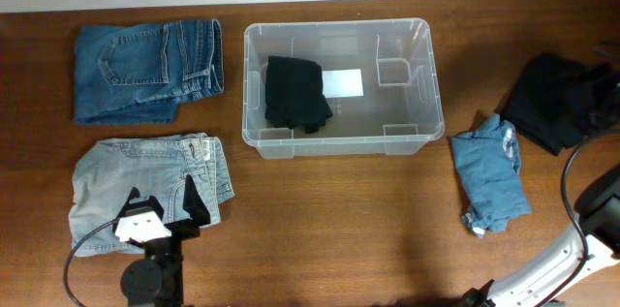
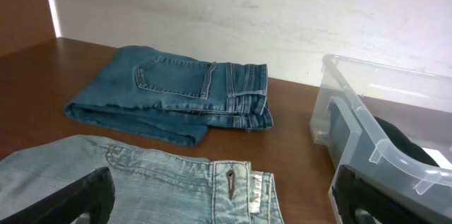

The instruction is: Pack container

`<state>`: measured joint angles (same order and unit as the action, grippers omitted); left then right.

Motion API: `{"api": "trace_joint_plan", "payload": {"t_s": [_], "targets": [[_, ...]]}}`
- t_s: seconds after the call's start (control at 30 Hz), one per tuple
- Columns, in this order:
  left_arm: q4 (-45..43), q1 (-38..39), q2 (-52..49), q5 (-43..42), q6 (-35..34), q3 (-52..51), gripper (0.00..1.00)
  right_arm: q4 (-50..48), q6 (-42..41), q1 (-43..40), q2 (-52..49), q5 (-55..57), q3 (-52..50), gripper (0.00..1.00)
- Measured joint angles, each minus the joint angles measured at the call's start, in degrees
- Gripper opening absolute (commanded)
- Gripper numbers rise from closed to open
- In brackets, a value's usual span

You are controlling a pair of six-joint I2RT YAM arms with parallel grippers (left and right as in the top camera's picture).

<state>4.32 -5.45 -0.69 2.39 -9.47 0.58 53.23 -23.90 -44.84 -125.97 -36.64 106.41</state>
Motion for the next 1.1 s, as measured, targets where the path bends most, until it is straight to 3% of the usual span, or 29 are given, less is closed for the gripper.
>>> {"api": "trace_joint_plan", "payload": {"t_s": [0.23, 0.43, 1.1], "targets": [[0.0, 0.0, 0.0, 0.0, 0.0, 0.0, 0.99, 7.1, 12.1, -1.0, 0.0, 14.7, 3.9, 0.99], [0.0, 0.0, 0.0, 0.0, 0.0, 0.0, 0.99, 7.2, 19.1, -1.0, -1.6, 18.7, 3.8, 0.99], [0.0, 0.0, 0.0, 0.0, 0.0, 0.0, 0.99, 2.9, 21.7, 0.7, -6.3, 21.9, 3.0, 0.99]]}}
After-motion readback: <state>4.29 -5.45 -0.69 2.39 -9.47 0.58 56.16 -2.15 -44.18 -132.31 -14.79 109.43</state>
